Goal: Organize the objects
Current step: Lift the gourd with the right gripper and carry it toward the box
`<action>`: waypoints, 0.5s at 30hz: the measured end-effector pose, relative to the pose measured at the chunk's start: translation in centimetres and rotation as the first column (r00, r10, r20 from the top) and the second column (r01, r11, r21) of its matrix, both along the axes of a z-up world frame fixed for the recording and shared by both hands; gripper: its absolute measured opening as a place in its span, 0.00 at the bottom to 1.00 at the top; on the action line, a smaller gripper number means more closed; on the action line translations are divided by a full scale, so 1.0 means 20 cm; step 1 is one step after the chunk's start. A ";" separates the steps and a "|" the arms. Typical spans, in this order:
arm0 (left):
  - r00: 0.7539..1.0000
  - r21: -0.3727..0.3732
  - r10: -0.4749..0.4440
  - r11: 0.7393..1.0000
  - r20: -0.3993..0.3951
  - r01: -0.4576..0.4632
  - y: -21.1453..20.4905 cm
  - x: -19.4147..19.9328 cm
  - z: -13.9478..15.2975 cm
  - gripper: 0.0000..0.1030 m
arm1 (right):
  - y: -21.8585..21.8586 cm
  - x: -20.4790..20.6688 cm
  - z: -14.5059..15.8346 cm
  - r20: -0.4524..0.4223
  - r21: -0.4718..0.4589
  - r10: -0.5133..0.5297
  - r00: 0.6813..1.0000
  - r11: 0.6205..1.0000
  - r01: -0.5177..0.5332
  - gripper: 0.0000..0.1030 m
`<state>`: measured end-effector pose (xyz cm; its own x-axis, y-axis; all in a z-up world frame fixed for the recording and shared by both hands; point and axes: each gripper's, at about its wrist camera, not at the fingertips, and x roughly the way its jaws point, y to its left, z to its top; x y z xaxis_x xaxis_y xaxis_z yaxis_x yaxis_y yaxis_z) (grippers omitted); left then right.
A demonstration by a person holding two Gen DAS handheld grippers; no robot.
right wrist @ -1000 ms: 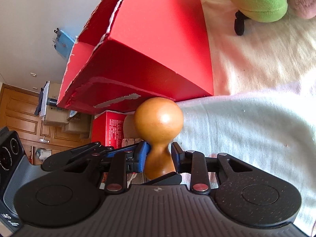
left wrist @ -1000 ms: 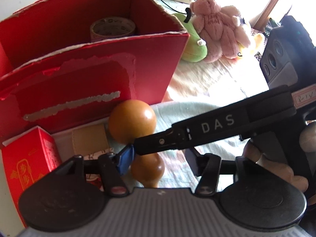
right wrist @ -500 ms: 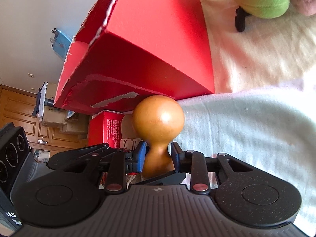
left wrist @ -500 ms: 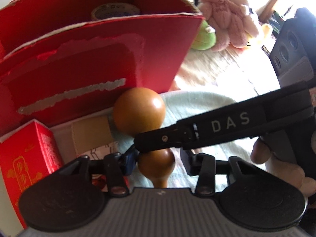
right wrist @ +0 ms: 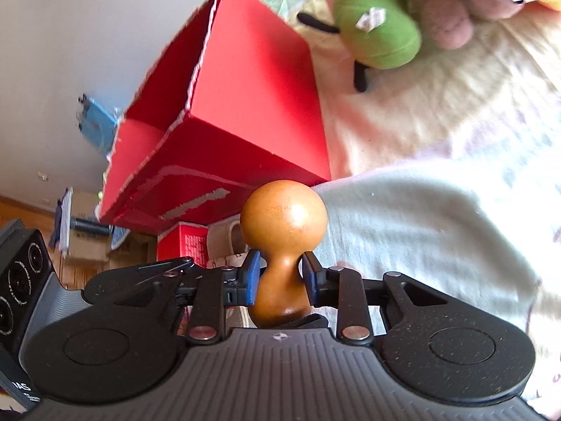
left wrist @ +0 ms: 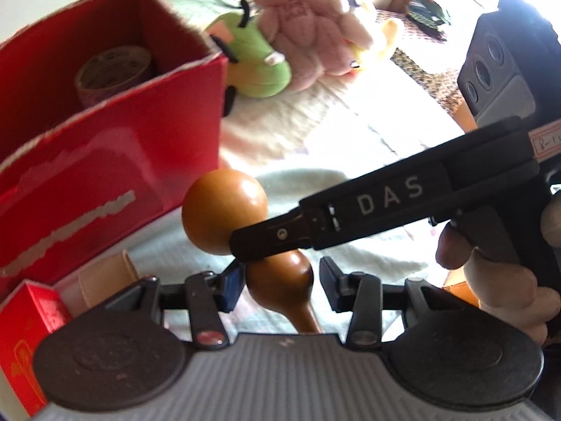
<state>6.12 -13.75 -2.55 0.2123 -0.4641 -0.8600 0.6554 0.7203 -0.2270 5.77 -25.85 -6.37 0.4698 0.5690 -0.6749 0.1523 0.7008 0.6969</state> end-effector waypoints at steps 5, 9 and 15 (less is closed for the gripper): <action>0.998 -0.049 -0.055 0.997 0.039 0.057 -0.04 -0.02 0.11 0.43 | -0.03 -0.06 0.12 0.036 0.007 -0.070 0.997 0.998 0.070 0.28; 0.992 -0.104 -0.085 0.990 0.093 0.094 -0.04 -0.03 0.24 0.43 | -0.03 -0.11 0.27 0.104 -0.012 -0.114 0.988 0.993 0.116 0.28; 0.977 -0.181 -0.099 0.974 0.188 0.133 -0.03 -0.01 0.46 0.43 | -0.02 -0.09 0.48 0.216 -0.030 -0.154 0.964 0.986 0.164 0.28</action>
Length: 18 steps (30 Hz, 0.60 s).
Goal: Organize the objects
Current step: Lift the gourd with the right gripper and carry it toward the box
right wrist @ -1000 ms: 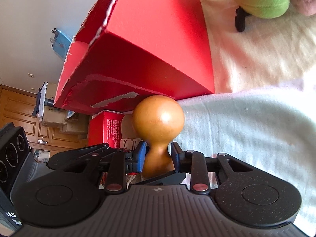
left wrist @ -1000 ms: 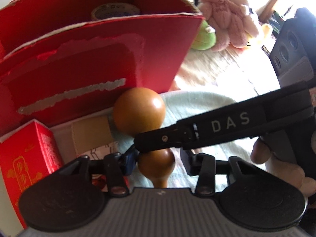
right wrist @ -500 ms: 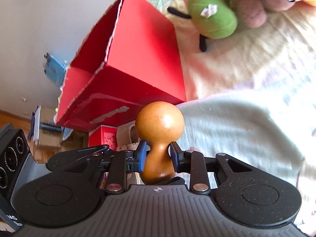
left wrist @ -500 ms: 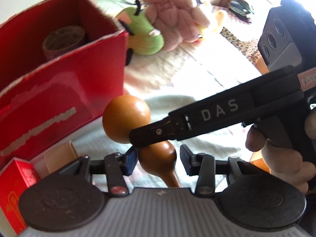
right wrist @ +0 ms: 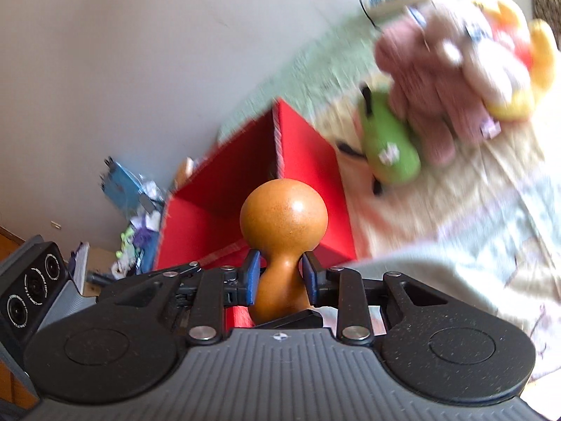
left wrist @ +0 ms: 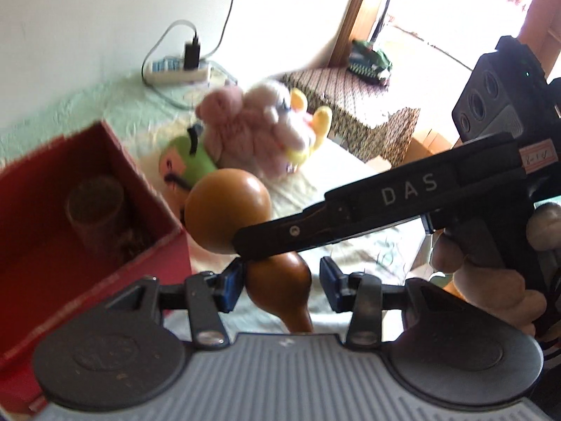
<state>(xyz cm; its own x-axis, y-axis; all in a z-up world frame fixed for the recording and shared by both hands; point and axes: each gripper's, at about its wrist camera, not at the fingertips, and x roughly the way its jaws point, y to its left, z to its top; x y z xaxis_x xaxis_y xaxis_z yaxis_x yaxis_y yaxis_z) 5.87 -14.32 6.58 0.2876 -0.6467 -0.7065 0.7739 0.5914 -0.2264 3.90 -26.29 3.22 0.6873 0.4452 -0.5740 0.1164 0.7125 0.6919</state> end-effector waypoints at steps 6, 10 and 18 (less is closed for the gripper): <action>0.997 -0.057 0.031 0.998 0.078 -0.026 0.11 0.09 0.16 0.43 | 0.05 0.14 0.14 0.099 -0.035 0.030 0.995 0.999 -0.027 0.28; 0.991 -0.069 0.074 0.995 0.108 -0.066 0.20 0.21 0.20 0.43 | 0.13 0.29 0.21 0.141 -0.071 0.085 0.986 0.995 -0.076 0.28; 0.977 -0.046 0.170 0.985 0.132 -0.165 0.38 0.43 0.20 0.43 | 0.31 0.59 0.24 0.151 -0.144 0.205 0.967 0.972 -0.184 0.28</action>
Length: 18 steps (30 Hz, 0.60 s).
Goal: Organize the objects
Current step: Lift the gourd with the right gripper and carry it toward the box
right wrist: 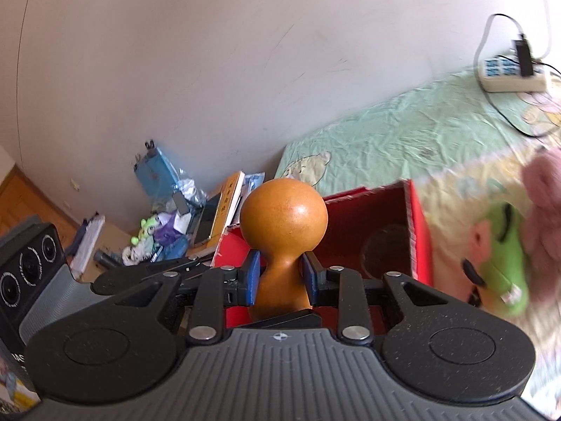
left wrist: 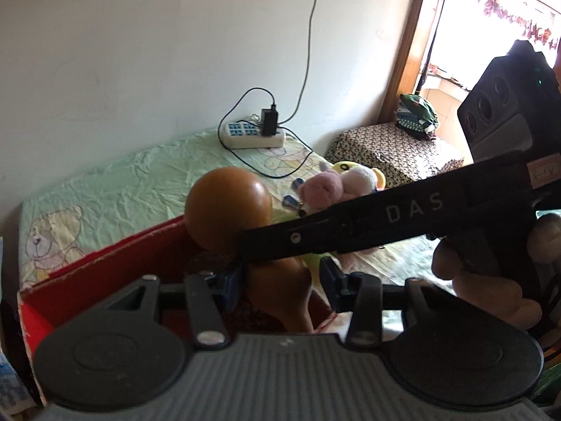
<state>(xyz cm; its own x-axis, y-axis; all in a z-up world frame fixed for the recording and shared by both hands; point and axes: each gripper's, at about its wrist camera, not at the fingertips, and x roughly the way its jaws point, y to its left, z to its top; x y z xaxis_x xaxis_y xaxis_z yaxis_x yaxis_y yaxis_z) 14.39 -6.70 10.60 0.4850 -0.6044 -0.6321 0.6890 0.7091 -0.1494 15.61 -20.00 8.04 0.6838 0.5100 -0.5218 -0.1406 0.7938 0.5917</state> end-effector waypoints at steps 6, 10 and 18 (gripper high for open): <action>0.997 0.048 0.060 0.997 -0.046 -0.058 0.07 0.14 -0.13 0.43 | 0.11 0.17 -0.10 -0.054 -0.049 0.061 0.997 0.997 -0.064 0.28; 0.993 0.063 0.077 0.995 -0.087 -0.072 0.10 0.22 -0.21 0.43 | 0.14 0.23 -0.17 -0.082 -0.066 0.081 0.993 0.994 -0.087 0.28; 0.973 0.104 0.095 0.992 -0.210 -0.074 0.09 0.35 -0.41 0.43 | 0.18 0.33 -0.33 -0.180 -0.073 0.105 0.978 0.990 -0.119 0.28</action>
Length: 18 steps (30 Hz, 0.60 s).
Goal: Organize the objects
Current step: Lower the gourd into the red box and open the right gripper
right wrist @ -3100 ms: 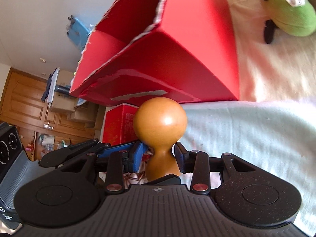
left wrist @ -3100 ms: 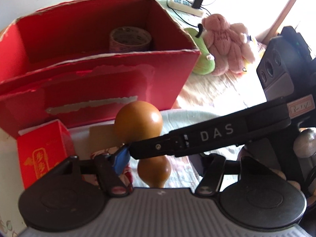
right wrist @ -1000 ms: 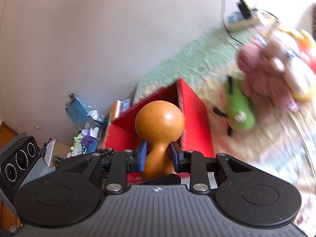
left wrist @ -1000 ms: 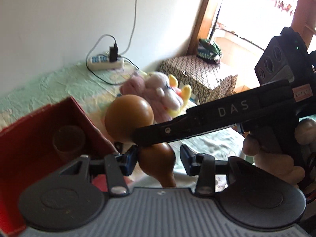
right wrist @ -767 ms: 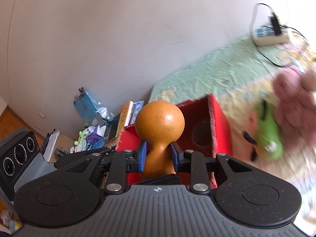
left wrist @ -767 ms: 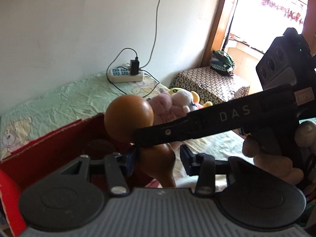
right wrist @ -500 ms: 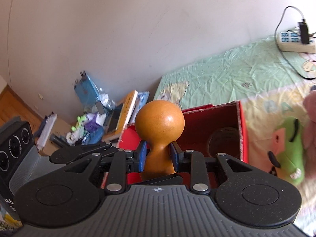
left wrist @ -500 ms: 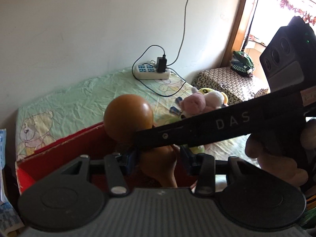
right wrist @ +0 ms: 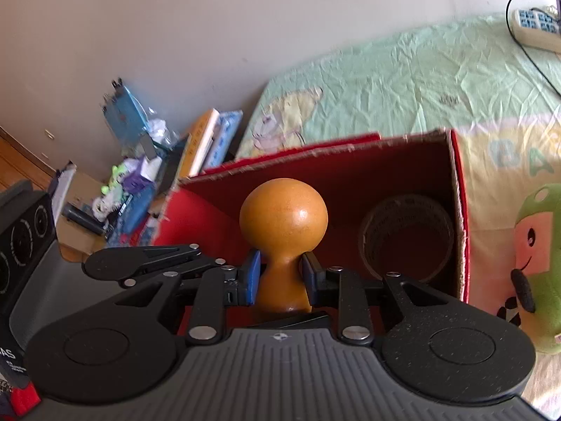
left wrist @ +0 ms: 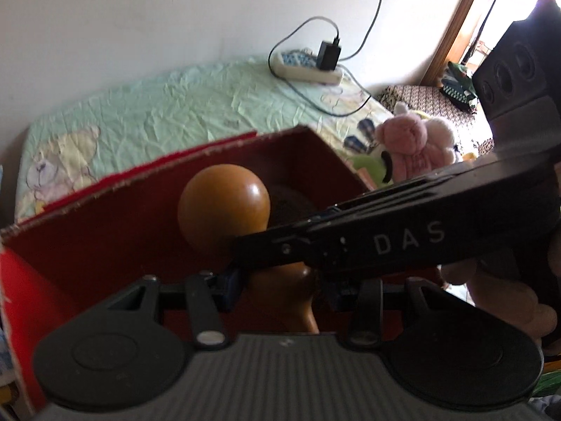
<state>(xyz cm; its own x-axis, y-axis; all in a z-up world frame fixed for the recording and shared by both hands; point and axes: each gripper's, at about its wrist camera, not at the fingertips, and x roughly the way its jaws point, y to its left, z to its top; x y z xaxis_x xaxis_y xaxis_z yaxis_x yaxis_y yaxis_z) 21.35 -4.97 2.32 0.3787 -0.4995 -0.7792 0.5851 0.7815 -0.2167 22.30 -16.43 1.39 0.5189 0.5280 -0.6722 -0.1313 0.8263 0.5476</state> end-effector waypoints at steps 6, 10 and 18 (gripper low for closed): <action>0.997 0.040 0.009 0.999 -0.078 -0.006 -0.03 0.04 -0.09 0.43 | 0.02 0.05 -0.07 -0.054 -0.020 0.016 0.998 1.000 -0.017 0.28; 0.993 0.069 0.021 0.998 -0.113 -0.013 -0.05 0.08 -0.13 0.43 | 0.01 0.07 -0.11 -0.084 -0.018 0.001 0.996 1.000 -0.003 0.28; 0.988 0.164 0.037 0.986 -0.148 -0.012 -0.11 0.11 -0.17 0.45 | 0.06 0.07 -0.13 -0.086 -0.102 -0.021 0.996 0.995 0.012 0.28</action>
